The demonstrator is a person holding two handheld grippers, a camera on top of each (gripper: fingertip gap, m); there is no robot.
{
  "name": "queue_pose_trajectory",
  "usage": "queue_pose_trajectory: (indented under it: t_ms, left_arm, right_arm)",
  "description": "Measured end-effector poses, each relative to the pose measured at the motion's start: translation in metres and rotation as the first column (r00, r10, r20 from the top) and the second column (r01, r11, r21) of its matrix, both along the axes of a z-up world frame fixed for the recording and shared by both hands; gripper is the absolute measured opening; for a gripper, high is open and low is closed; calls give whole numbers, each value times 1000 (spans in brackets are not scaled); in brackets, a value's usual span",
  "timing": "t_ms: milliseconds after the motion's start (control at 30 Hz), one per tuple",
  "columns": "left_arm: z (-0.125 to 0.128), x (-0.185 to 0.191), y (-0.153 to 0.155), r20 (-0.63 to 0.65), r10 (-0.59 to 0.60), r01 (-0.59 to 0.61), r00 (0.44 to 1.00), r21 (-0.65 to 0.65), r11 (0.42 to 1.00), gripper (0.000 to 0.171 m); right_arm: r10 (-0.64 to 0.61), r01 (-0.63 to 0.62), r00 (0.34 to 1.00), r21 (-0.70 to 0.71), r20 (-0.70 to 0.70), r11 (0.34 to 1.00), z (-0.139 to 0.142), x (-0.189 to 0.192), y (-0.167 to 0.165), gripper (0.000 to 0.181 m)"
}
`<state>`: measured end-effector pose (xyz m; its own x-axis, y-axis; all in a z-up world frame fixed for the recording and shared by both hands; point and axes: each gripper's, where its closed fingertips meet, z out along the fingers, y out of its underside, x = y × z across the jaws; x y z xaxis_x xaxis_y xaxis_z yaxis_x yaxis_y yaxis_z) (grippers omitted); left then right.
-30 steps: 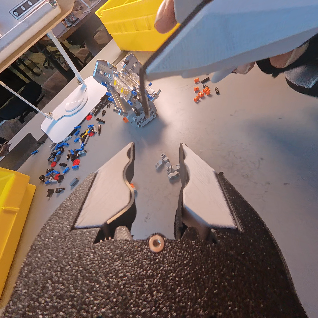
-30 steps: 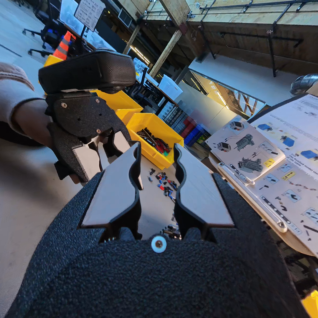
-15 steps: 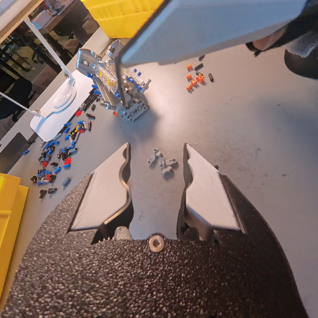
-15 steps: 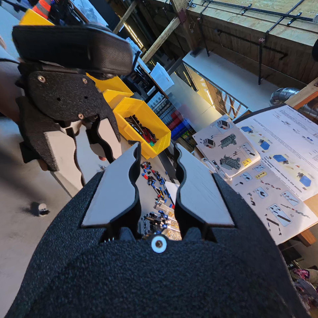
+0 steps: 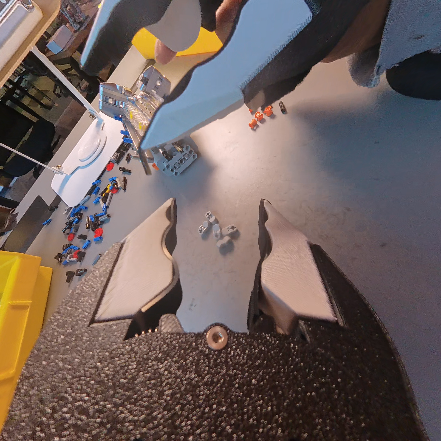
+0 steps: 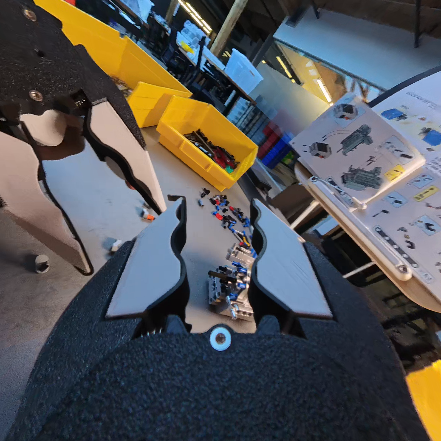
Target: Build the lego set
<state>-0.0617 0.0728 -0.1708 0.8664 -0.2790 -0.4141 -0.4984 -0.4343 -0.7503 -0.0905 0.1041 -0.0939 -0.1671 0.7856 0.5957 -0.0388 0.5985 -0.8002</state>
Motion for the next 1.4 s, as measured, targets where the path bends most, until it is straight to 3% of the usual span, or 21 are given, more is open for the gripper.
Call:
queue_pose_trajectory:
  t_ms: [100, 267, 400, 600, 933, 1267, 1333, 1400]
  left_arm:
    - [-1, 0, -1, -9, -2, 2, 1000, -4, 1000, 68]
    - [-4, -3, -1, -27, 5, -6, 1000, -14, 1000, 69]
    - [-6, -7, -1, -31, 15, -16, 999, -22, 1000, 69]
    - [-8, -9, -1, -29, 16, -17, 999, -31, 999, 69]
    - [-12, -12, -2, -32, 25, -27, 999, -46, 999, 69]
    - [-17, -16, -2, -25, 35, -37, 999, -63, 997, 69]
    - [-15, -15, -2, -18, 29, -30, 999, -55, 998, 69]
    - [-7, -8, -1, 31, -13, 13, 999, -11, 1000, 65]
  right_arm:
    - [101, -95, 988, -57, 116, 994, -16, -2, -5, 62]
    - [160, -152, 970, -55, 182, 987, -24, -4, -6, 67]
    - [148, -156, 971, 29, 186, 987, -25, -1, -9, 74]
    - [83, -115, 988, 264, 130, 958, -22, 1, -15, 81]
    - [72, -87, 996, 310, 60, 947, -7, 4, -19, 82]
    - [53, -53, 999, 299, 6, 953, 4, 7, -17, 82]
    - [63, -60, 998, 234, -3, 970, 9, 7, -19, 78]
    - [108, -109, 994, 74, 9, 991, 15, 9, -26, 74]
